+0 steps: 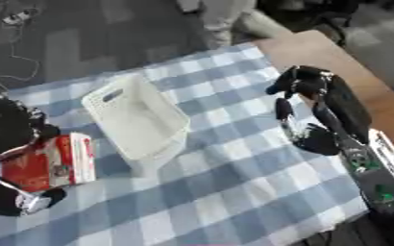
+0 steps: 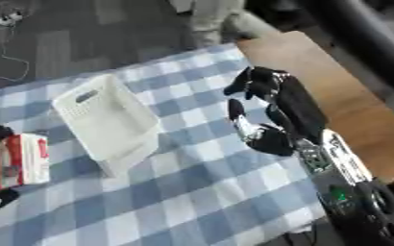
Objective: Pick up objects on the table and place them in the box.
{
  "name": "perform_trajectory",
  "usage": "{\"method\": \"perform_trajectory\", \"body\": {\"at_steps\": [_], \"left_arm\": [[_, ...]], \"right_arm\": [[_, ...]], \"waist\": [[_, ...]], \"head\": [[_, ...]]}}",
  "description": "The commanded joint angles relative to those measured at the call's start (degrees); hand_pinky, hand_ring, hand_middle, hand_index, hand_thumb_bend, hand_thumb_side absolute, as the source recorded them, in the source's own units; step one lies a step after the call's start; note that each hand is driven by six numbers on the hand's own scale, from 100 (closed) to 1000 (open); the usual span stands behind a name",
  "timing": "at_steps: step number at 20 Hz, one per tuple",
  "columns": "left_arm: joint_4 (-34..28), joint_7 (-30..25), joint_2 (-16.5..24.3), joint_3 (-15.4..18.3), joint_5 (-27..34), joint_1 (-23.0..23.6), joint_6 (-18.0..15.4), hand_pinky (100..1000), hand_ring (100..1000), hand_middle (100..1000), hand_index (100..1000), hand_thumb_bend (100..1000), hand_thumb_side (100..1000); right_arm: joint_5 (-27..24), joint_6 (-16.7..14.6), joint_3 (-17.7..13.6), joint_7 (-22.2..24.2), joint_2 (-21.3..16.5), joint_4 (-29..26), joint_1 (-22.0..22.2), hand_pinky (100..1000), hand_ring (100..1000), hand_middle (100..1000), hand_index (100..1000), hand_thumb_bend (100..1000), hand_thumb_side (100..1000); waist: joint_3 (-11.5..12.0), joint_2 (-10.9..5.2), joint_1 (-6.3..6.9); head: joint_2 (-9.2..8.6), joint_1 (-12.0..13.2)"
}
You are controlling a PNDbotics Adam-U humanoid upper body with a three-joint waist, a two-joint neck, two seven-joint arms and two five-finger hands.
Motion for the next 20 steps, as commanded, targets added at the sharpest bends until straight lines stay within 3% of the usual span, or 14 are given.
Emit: {"method": "perform_trajectory", "body": {"at_steps": [1,12,20], "left_arm": [[-0.8,4.4,1.7,-0.7,-0.8,-1.8,-0.1,100,100,100,223,100,727],[-0.5,15.0,0.7,-3.9,0.1,-4.5,2.0,100,100,100,213,100,727],[9.8,18.9,-3.1,-6.3,-3.8,-7.4,0.6,100,100,100,211,100,730]], "right_arm": [[0.2,-0.2,-0.1,0.1,-0.9,-0.8,-0.4,409,413,552,656,100,931],[-0.2,-1.1,0.2,0.0,-1.3,-0.8,-1.1,413,416,553,656,100,927],[-0.8,-1.0,0.1,0.3,-1.3,-0.8,-1.7,412,415,552,655,100,926]], "waist": [[-0.2,-0.64,0.12],[-1.2,-0.79,0.41],[-2.0,-0.74,0.46]], "head": [[-0.2,-0.2],[-0.2,0.3],[-0.2,1.2]]}}
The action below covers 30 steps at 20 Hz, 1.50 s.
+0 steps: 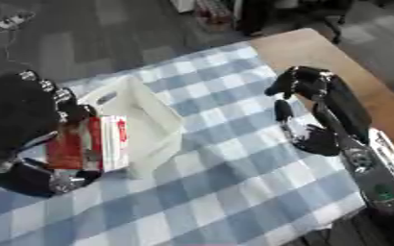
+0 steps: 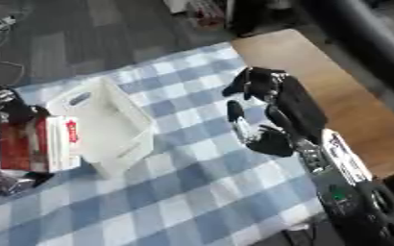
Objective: Pick up objects on the table and place them in the box.
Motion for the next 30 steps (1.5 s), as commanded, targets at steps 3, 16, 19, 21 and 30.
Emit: {"method": "perform_trajectory", "body": {"at_steps": [3,16,19,21,30], "left_arm": [[6.3,4.6,-1.3,-0.1,-3.7,-2.1,-0.5,100,100,100,210,100,729],[19.4,18.2,-3.6,0.3,-10.4,-6.3,-1.7,100,100,100,201,100,732],[22.3,27.9,-4.4,0.6,-11.3,-7.0,-2.8,100,100,100,190,100,730],[24.7,34.4,-4.9,0.7,-11.6,-7.0,-4.1,100,100,100,189,100,728],[31.5,43.7,-7.1,-0.5,-17.4,-7.4,-11.8,197,100,100,257,100,807]], "right_arm": [[-0.7,-0.2,-0.1,0.4,-1.3,-0.8,-1.0,412,415,552,655,100,926],[-1.8,-1.4,0.8,1.4,-1.3,-0.8,-2.3,412,415,552,655,100,924],[-2.5,-1.9,1.3,2.0,-1.4,-0.8,-3.1,412,415,552,655,100,924],[-3.0,-2.4,1.6,2.4,-1.4,-0.8,-3.7,412,415,552,655,100,924],[-5.2,-3.5,1.9,3.9,-1.6,-0.8,-5.4,412,415,552,655,100,919]], "waist": [[-0.4,-0.63,-0.01],[-1.9,-0.36,0.09],[-2.5,-0.23,0.17],[-3.0,-0.14,0.23],[-4.6,0.11,0.44]], "head": [[-0.21,0.6],[-0.21,1.8],[-0.21,2.4],[-0.21,2.7],[-0.21,3.9]]}}
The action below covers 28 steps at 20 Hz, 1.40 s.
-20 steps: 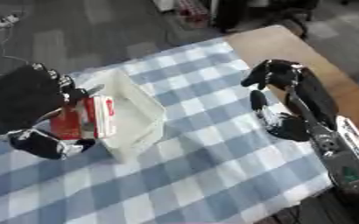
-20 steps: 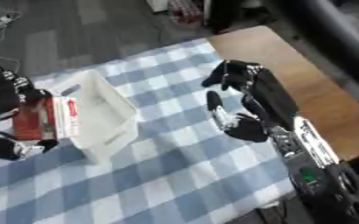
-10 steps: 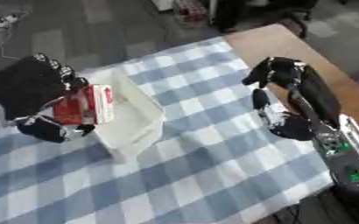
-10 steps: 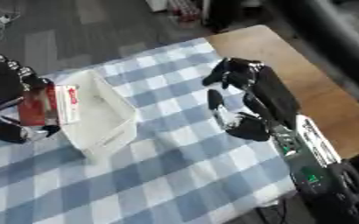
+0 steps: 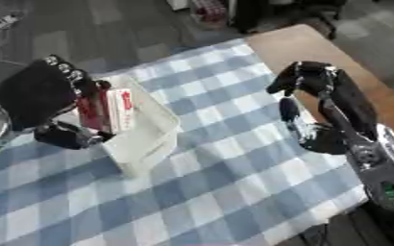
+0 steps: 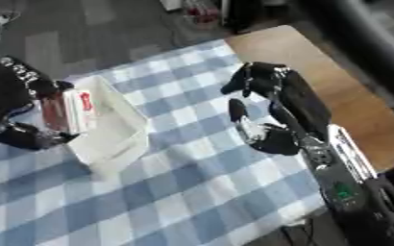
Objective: Pick up objects on the table and place them in the box.
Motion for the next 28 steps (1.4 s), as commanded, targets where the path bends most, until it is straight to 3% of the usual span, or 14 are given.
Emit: {"method": "perform_trajectory", "body": {"at_steps": [1,2,3,5,10,12,13,16,19,23,28], "left_arm": [[1.3,-0.3,-0.1,-0.4,-3.2,-0.8,-3.5,657,467,456,546,136,1000],[2.1,-2.0,-0.5,-0.7,-4.2,-0.6,-4.7,615,425,412,509,136,1000],[2.7,-3.7,-0.9,-0.8,-4.7,-0.4,-5.8,1000,819,808,818,127,1000],[3.1,-7.4,-1.5,-0.9,-4.2,-0.2,-7.1,1000,895,874,869,118,1000],[1.7,-12.1,-1.5,-0.9,-0.1,-0.2,-7.9,1000,918,890,875,111,1000],[0.9,-13.0,-1.3,-0.8,0.9,-0.2,-7.5,1000,939,904,885,114,1000],[0.6,-13.4,-1.2,-0.7,1.2,-0.1,-7.2,1000,998,939,906,122,1000],[-0.1,-14.6,-0.9,-0.4,2.3,0.0,-6.2,1000,1000,968,920,136,1000],[0.4,-16.6,-0.8,0.2,4.7,0.3,-4.9,1000,1000,1000,999,185,1000],[3.2,-21.1,-1.2,1.3,11.5,0.2,-3.4,1000,1000,1000,1000,330,1000],[6.6,-25.3,-1.6,3.0,19.1,-0.2,-3.3,1000,1000,1000,1000,322,1000]], "right_arm": [[-0.9,-0.4,0.0,0.5,-1.6,-0.8,-1.1,412,415,552,655,100,915],[-1.0,-0.5,0.1,0.7,-1.6,-0.8,-1.2,412,415,552,655,100,915],[-1.1,-0.6,0.1,0.9,-1.7,-0.8,-1.3,412,416,552,655,100,911],[-1.3,-0.7,0.1,1.1,-1.7,-0.8,-1.3,412,416,552,655,100,911],[-1.4,-0.9,0.1,1.4,-1.8,-0.8,-1.2,412,416,553,655,100,911],[-1.4,-0.9,0.1,1.5,-1.8,-0.8,-1.2,412,416,553,655,100,910],[-1.4,-0.9,0.0,1.5,-1.8,-0.8,-1.1,412,416,553,655,100,910],[-1.3,-0.9,0.0,1.5,-1.8,-0.8,-1.0,412,416,553,656,100,910],[-1.3,-0.9,0.1,1.4,-1.8,-0.8,-0.9,412,417,553,656,100,909],[-1.2,-0.9,0.1,1.3,-1.8,-0.8,-0.8,412,417,553,656,100,907],[-1.3,-0.9,0.1,1.3,-1.8,-0.8,-1.0,412,416,553,656,100,906]], "waist": [[-0.2,-0.37,-0.05],[-0.3,-0.36,-0.05],[-0.3,-0.34,-0.05],[-0.4,-0.35,-0.06],[-0.3,-0.43,-0.04],[-0.3,-0.47,-0.04],[-0.2,-0.48,-0.04],[-0.1,-0.52,-0.06],[-0.1,-0.57,-0.09],[0.0,-0.61,-0.14],[-0.2,-0.56,-0.13]], "head": [[-0.24,0.6],[-0.24,0.6],[-0.24,0.5],[-0.24,0.5],[-0.24,0.5],[-0.24,0.4],[-0.24,0.4],[-0.24,0.4],[-0.24,0.6],[-0.24,0.7],[-0.24,0.7]]}}
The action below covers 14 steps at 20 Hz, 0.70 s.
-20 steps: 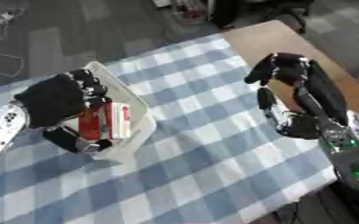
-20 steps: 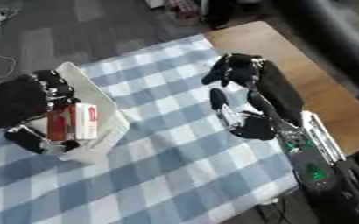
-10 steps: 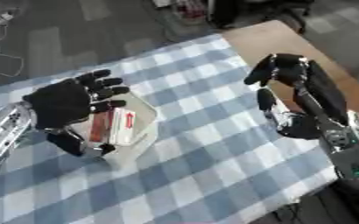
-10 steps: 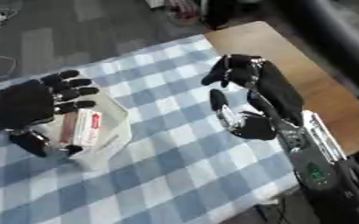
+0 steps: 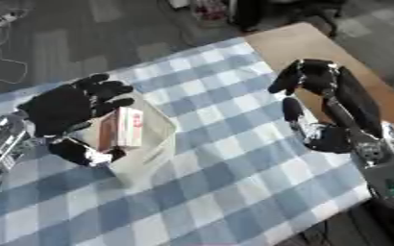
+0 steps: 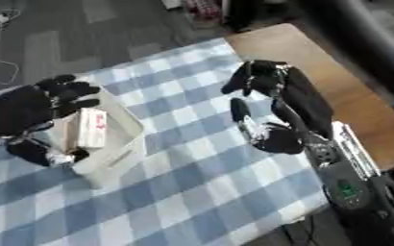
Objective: Pick up objects on the table and place them in the box.
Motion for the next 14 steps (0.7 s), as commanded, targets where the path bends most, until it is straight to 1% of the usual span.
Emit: {"method": "perform_trajectory", "body": {"at_steps": [1,2,3,4,5,7,8,9,10,11,12,13,14], "left_arm": [[1.9,-2.5,0.4,2.1,5.3,-1.4,0.4,1000,1000,1000,1000,308,1000],[2.9,-3.2,0.3,2.7,7.4,-1.3,0.8,1000,1000,1000,1000,312,1000],[3.6,-3.9,0.2,3.1,9.5,-1.3,1.2,1000,1000,1000,1000,288,1000],[4.0,-4.2,0.3,3.9,12.4,-1.2,1.9,1000,1000,1000,1000,300,1000],[3.9,-4.5,0.5,4.2,15.0,-1.2,2.4,1000,1000,987,999,276,1000],[0.5,-1.9,2.6,5.5,20.0,-0.5,4.4,996,934,942,964,243,1000],[-3.6,0.2,4.8,6.1,22.2,0.8,5.3,854,871,909,924,194,1000],[-8.0,1.8,6.9,6.5,24.0,2.4,6.6,651,744,802,796,162,1000],[-13.3,3.3,9.3,7.4,26.1,4.8,8.0,411,610,706,720,147,1000],[-18.9,4.4,11.7,8.4,28.4,7.5,10.0,211,456,569,656,109,929],[-24.7,4.8,13.7,9.6,30.9,10.8,12.4,165,426,546,649,102,911],[-30.5,4.4,15.4,10.9,33.5,13.9,14.9,100,370,496,616,100,875],[-36.4,3.7,16.3,12.5,35.8,17.6,17.2,100,338,473,594,100,852]], "right_arm": [[-0.2,0.0,-0.2,-0.1,-1.3,-0.8,-0.5,412,416,553,656,100,907],[-0.2,0.0,-0.2,-0.1,-1.3,-0.8,-0.6,412,416,553,656,100,905],[-0.3,0.0,-0.3,-0.1,-1.3,-0.8,-0.6,412,417,553,656,100,904],[-0.3,0.0,-0.3,-0.2,-1.3,-0.8,-0.6,412,417,553,656,100,904],[-0.4,0.1,-0.4,-0.2,-1.3,-0.8,-0.6,412,417,553,656,100,904],[-0.4,0.4,-0.7,-0.4,-1.3,-0.8,-0.5,411,416,552,655,100,902],[-0.3,0.8,-1.0,-0.5,-1.4,-0.8,-0.3,411,416,552,655,100,901],[-0.3,1.0,-1.2,-0.7,-1.5,-0.8,-0.2,409,414,552,655,100,901],[-0.1,1.4,-1.5,-0.9,-1.5,-0.8,0.1,409,414,551,655,100,901],[0.1,1.6,-1.7,-1.1,-1.5,-0.8,0.5,408,413,551,655,100,902],[0.5,1.9,-1.9,-1.2,-1.3,-0.8,1.0,407,413,551,655,100,903],[0.9,2.1,-1.9,-1.3,-1.1,-0.8,1.4,407,413,551,655,100,904],[1.5,2.4,-1.9,-1.3,-0.8,-0.8,2.2,406,412,551,655,100,906]], "waist": [[-0.1,-0.73,-0.17],[-0.2,-0.71,-0.17],[-0.2,-0.71,-0.18],[-0.2,-0.72,-0.17],[-0.2,-0.73,-0.15],[0.1,-0.8,0.02],[0.5,-0.85,0.21],[0.7,-0.87,0.32],[1.3,-0.86,0.34],[1.8,-0.84,0.29],[2.5,-0.76,0.09],[3.0,-0.74,-0.08],[3.8,-0.68,-0.43]], "head": [[-0.25,0.5],[-0.25,0.5],[-0.25,0.4],[-0.25,0.3],[-0.25,0.3],[-0.25,-0.2],[-0.25,-0.6],[-0.25,-0.9],[-0.25,-1.6],[-0.25,-2.2],[-0.25,-3.0],[-0.25,-3.5],[-0.25,-4.2]]}}
